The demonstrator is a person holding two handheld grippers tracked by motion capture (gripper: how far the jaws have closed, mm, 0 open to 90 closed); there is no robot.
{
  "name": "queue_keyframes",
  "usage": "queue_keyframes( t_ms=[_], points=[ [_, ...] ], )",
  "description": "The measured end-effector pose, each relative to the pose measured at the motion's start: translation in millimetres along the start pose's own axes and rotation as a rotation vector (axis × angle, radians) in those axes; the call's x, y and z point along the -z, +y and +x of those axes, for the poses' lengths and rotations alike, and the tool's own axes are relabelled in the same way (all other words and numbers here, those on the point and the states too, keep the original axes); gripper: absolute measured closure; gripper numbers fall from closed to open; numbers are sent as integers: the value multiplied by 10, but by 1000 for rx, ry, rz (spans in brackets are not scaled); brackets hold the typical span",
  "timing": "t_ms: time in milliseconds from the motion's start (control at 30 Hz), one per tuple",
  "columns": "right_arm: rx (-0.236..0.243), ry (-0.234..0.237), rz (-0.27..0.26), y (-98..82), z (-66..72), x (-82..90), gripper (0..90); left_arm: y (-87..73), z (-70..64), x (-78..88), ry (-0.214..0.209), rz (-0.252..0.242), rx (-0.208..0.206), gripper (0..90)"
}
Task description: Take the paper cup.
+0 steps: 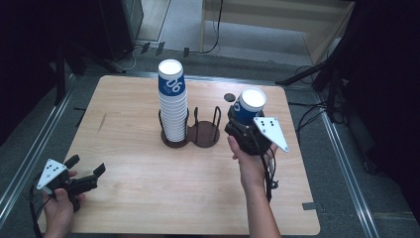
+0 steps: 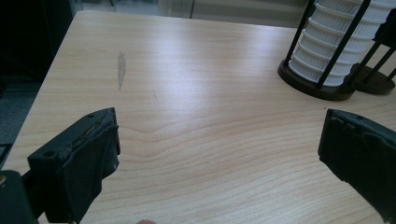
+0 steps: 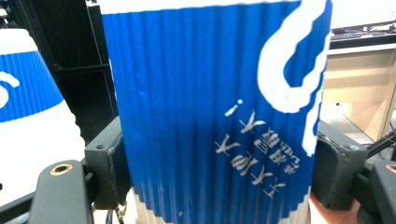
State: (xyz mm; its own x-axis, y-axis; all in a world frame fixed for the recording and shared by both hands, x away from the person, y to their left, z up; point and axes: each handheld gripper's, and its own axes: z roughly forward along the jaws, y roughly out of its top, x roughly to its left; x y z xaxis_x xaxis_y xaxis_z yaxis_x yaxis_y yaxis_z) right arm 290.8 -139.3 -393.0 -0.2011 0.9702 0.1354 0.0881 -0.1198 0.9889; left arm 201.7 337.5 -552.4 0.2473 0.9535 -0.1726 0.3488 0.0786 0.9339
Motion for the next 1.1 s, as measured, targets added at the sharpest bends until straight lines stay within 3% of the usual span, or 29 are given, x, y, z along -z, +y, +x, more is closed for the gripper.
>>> queue_keyframes(
  t_ms=[233, 667, 867, 1100],
  points=[
    [18, -10, 14, -232, -76, 170, 215, -1, 2, 1, -6, -1, 2, 0],
    [33, -8, 33, -439, -196, 365, 215, -5, 39, 17, -30, -8, 33, 0],
    [71, -3, 55, -585, -247, 450, 214, 0, 60, 31, -33, 3, 52, 0],
    [98, 1, 68, -689, -296, 544, 211, 89, 40, 18, -68, 27, 65, 0]
  ],
)
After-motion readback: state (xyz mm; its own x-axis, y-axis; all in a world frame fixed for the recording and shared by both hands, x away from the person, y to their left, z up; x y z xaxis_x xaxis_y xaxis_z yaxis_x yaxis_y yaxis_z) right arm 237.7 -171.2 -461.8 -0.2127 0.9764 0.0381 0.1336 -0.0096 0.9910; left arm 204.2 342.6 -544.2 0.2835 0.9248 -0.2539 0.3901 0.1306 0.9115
